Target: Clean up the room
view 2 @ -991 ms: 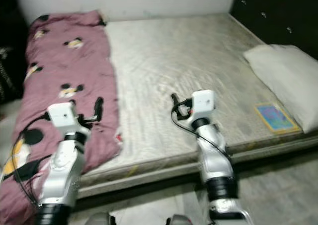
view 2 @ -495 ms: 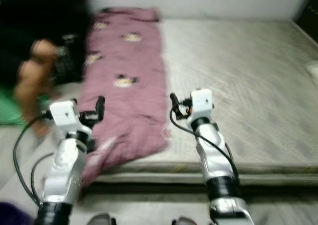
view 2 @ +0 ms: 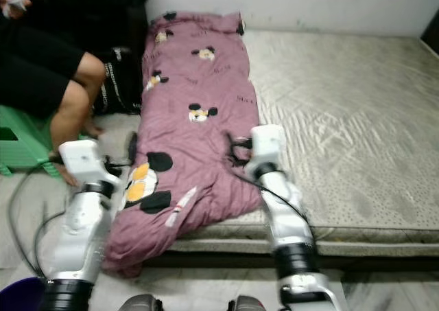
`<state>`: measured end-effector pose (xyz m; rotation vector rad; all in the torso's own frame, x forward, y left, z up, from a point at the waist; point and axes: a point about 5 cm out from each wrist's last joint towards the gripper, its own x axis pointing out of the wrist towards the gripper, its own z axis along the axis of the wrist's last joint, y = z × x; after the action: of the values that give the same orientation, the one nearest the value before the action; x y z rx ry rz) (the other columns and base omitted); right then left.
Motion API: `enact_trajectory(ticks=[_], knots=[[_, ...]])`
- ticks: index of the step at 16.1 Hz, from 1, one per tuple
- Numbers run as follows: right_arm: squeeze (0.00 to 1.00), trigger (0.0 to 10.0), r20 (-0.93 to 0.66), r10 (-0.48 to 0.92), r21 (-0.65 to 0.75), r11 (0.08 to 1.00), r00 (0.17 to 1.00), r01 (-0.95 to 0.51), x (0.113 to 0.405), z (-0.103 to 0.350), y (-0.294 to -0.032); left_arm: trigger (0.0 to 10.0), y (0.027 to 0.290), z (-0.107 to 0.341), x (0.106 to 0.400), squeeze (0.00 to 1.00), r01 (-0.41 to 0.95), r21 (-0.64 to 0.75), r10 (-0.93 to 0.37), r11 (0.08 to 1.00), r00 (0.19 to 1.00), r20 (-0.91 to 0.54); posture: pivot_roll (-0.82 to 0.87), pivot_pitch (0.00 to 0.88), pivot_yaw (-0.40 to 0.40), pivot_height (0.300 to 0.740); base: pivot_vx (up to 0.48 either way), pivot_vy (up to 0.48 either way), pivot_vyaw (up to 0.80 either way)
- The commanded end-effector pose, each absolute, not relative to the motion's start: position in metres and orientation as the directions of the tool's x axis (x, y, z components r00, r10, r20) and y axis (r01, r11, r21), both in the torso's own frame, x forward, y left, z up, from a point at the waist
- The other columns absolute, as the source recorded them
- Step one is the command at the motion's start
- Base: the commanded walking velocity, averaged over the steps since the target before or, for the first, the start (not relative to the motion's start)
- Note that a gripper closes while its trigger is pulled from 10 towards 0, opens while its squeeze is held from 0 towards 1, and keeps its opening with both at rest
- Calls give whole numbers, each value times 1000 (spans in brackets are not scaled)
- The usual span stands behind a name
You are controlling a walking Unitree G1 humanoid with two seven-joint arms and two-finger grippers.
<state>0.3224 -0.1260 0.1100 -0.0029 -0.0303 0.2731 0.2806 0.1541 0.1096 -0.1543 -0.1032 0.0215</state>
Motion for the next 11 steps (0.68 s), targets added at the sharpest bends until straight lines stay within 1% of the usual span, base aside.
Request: enact_trajectory(ticks=[1, 2, 5, 9, 10, 11], knots=[[0, 10000, 27, 239, -6, 971, 971, -239, 325, 112, -135, 10000, 147, 111, 280, 0, 19, -163, -1, 986, 994, 112, -52, 37, 6, 740, 0, 0, 0], [0, 10000, 24, 238, -4, 971, 971, -238, 325, 112, -135, 10000, 146, 112, 280, 0, 29, -179, -8, 983, 993, 117, -52, 37, 6, 740, 0, 0, 0], [0, 10000, 20, 240, -6, 971, 971, -240, 325, 111, -135, 10000, 146, 112, 280, 0, 33, -175, -11, 984, 992, 124, -51, 36, 6, 740, 0, 0, -533], [0, 10000, 20, 237, -8, 972, 971, -236, 326, 111, -136, 10000, 143, 114, 280, 0, 58, -177, -34, 982, 990, 136, -52, 32, 8, 740, 311, 0, -488], [0, 10000, 17, 233, -6, 973, 972, -233, 326, 111, -136, 10000, 143, 114, 280, 0, 61, -180, -37, 982, 990, 136, -52, 32, 8, 740, 352, 0, -800], [0, 10000, 20, 231, -12, 973, 973, -231, 326, 111, -137, 10000, 143, 113, 280, 0, 54, -177, -31, 983, 991, 130, -52, 32, 8, 740, 255, 0, 0]])
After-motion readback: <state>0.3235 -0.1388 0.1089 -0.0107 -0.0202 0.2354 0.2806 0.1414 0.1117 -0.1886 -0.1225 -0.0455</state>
